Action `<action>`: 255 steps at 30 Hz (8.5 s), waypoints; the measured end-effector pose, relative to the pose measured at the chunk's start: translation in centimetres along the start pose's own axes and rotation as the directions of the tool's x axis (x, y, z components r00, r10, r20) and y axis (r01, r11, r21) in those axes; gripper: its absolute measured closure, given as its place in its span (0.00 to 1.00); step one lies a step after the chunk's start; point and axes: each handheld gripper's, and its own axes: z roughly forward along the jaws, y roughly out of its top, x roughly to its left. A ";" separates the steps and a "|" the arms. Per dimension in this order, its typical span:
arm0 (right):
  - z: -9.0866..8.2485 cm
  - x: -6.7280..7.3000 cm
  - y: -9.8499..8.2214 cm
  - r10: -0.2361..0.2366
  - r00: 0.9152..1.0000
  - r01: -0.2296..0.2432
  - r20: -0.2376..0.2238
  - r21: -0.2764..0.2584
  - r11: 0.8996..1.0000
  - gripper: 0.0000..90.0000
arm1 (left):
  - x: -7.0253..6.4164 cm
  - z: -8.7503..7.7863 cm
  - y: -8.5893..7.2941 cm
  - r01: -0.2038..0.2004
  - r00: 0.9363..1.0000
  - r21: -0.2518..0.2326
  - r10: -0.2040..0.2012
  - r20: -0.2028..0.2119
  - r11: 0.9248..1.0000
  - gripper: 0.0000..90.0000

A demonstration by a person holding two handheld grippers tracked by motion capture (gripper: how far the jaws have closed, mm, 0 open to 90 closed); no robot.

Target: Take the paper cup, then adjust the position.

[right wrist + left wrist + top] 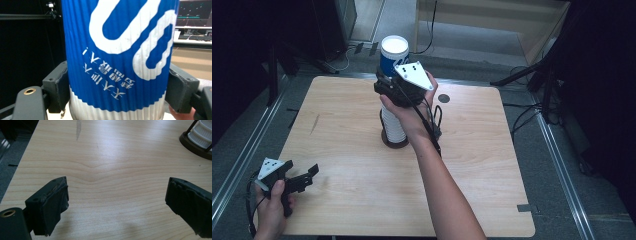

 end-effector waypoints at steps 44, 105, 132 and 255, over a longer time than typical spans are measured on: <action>-5.9 -6.7 1.6 0.003 0.989 0.003 0.145 -0.041 0.999 0.23 | -0.1 0.0 0.0 -0.004 1.000 0.002 0.004 -0.006 1.000 0.06; -15.8 -10.2 -15.8 -0.025 0.977 -0.018 0.211 0.202 0.979 0.23 | -1.8 0.0 0.8 -0.060 0.991 -0.017 0.061 0.119 0.998 0.06; -14.2 -6.0 -19.3 -0.168 0.977 0.129 0.130 0.261 0.957 0.22 | -12.6 2.1 5.9 -0.201 0.929 -0.002 0.191 0.316 0.980 0.06; -15.9 0.5 -19.8 -0.419 0.899 0.435 -0.128 0.155 0.887 0.01 | -15.7 0.4 4.8 -0.260 0.824 -0.235 0.342 0.452 0.937 0.31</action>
